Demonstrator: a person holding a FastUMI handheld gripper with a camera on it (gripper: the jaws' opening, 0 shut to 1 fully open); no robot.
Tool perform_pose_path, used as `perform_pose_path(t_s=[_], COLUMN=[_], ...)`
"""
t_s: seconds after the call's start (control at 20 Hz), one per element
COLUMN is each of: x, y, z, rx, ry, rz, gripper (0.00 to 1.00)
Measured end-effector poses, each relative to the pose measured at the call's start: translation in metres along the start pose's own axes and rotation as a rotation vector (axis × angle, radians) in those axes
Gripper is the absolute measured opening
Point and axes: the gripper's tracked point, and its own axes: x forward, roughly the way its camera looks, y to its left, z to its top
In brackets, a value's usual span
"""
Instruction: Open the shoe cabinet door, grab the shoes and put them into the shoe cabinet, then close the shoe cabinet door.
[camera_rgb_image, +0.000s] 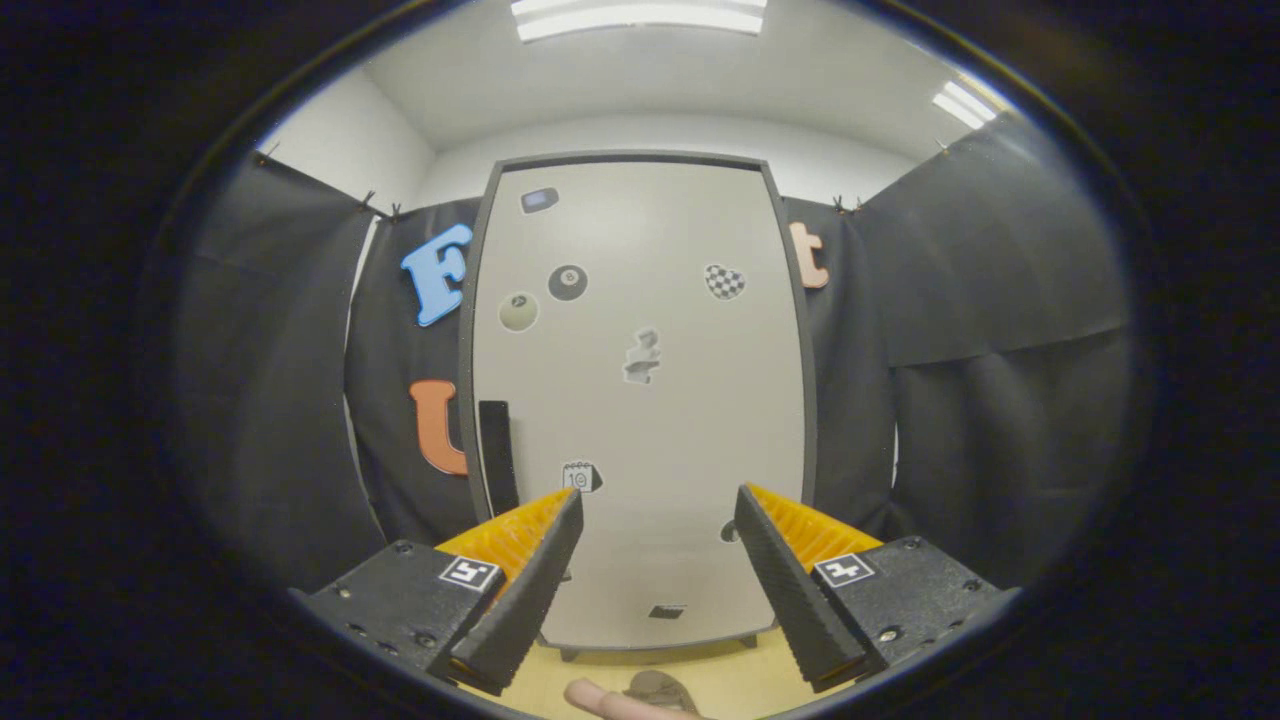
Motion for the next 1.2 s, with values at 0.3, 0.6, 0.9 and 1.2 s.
perform_pose_path(t_s=[0.3, 0.6, 0.9, 1.2], x=[0.017, 0.062, 0.098, 0.124], y=[0.043, 0.11, 0.128, 0.149], z=[0.008, 0.023, 0.043, 0.024], rx=[-0.016, -0.003, -0.117, -0.139], ry=[-0.018, -0.013, -0.103, -0.025], rz=[0.076, 0.183, 0.154, 0.211], gripper=[0.99, 0.99, 0.99, 0.99])
